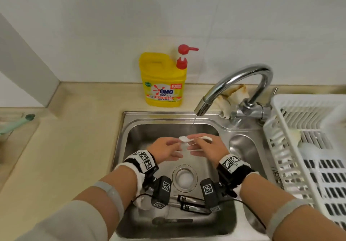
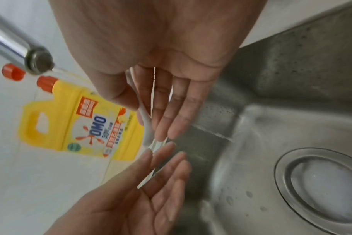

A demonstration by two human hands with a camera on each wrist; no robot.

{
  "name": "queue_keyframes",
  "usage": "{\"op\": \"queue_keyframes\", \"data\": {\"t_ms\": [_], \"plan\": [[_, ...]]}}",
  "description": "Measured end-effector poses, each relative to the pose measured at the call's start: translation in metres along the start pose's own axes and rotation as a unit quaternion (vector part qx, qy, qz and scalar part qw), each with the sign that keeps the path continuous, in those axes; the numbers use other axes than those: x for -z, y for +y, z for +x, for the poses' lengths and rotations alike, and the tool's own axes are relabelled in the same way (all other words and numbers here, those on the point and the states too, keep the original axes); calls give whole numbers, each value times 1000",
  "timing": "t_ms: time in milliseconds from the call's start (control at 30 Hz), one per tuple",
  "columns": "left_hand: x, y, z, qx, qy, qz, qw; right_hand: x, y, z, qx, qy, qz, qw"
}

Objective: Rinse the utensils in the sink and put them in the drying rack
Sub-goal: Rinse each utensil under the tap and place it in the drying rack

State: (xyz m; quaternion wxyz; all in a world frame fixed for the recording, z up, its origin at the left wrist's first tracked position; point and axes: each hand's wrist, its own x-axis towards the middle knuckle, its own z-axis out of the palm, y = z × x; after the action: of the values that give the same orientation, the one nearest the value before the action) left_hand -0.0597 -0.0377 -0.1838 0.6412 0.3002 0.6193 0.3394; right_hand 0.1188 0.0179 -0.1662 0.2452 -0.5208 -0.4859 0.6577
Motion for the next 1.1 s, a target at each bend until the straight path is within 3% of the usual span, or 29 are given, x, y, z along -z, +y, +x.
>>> {"op": "queue_keyframes", "data": {"t_ms": [267, 467, 600, 767, 1100], "plan": [[-12, 26, 21, -37, -9, -162, 986, 18, -11, 16, 17, -15, 12, 1000], [-21, 33, 37, -87, 32, -110, 990, 25, -18, 22, 16, 19, 53, 998], [-27, 31, 45, -94, 73, -66, 991, 31, -15, 25, 34, 63, 8, 997], [-27, 31, 50, -112, 91, -12, 989, 34, -16, 29, 34, 60, -7, 998], [-13, 32, 49, -109, 53, 3, 993, 25, -14, 34, 9, 40, 44, 998]]}}
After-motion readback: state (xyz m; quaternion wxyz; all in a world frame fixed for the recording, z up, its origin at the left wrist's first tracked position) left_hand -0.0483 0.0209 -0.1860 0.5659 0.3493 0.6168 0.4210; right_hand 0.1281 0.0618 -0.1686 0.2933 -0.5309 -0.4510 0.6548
